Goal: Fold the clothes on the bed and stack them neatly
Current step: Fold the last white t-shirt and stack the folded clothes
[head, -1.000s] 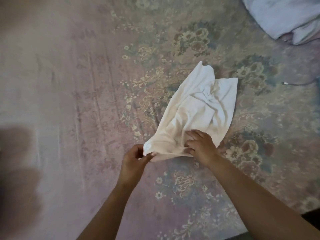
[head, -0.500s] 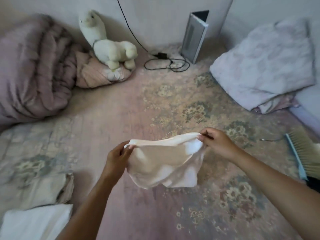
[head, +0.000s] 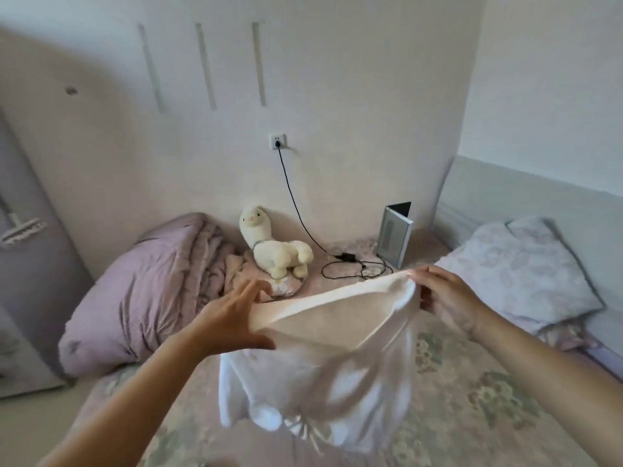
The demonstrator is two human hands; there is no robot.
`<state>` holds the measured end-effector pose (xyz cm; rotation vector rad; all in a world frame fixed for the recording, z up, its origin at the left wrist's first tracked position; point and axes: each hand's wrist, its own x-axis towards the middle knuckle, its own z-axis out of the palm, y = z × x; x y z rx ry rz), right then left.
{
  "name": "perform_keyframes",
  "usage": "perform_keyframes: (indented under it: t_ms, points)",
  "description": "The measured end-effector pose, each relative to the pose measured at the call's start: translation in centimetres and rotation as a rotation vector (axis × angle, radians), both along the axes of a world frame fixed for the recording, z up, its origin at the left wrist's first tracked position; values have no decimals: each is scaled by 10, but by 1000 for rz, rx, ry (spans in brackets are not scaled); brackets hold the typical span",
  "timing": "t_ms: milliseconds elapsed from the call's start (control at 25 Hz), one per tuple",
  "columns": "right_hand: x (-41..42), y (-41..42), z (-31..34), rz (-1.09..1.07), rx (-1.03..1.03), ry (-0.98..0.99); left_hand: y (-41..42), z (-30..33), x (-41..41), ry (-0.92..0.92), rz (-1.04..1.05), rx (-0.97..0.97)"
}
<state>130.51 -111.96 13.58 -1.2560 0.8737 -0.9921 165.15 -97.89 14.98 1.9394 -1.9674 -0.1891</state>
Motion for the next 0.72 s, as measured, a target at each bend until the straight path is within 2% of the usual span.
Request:
perform_keyframes:
  t_ms: [80,200,280,320,440,480,520,560,640,720]
  points:
    - [13,16,29,9,-93,53,12,27,17,-40,-49,-11]
    - [27,31,61,-10,-172,33,21,54,55,-56,-18,-22]
    - [31,34,73,-10,-234,83,23,60,76,33,33,-75]
    - [33,35,78,-9,-278,136,25,60,83,188,60,-118]
    - [36,33,90,17,-314,183,24,61,88,887,118,-208]
    - [36,32,92,39,-295,183,21,60,89,1006,127,-237]
    - [34,30,94,52,-297,213,16,61,89,1023,129,-268]
    - [31,28,97,66,-318,293,11,63,89,963,137,-299]
    - [25,27,102,101,-372,460,1,72,85,755,164,-343]
    - [22,27,111,135,-409,522,-6,84,79,590,163,-392]
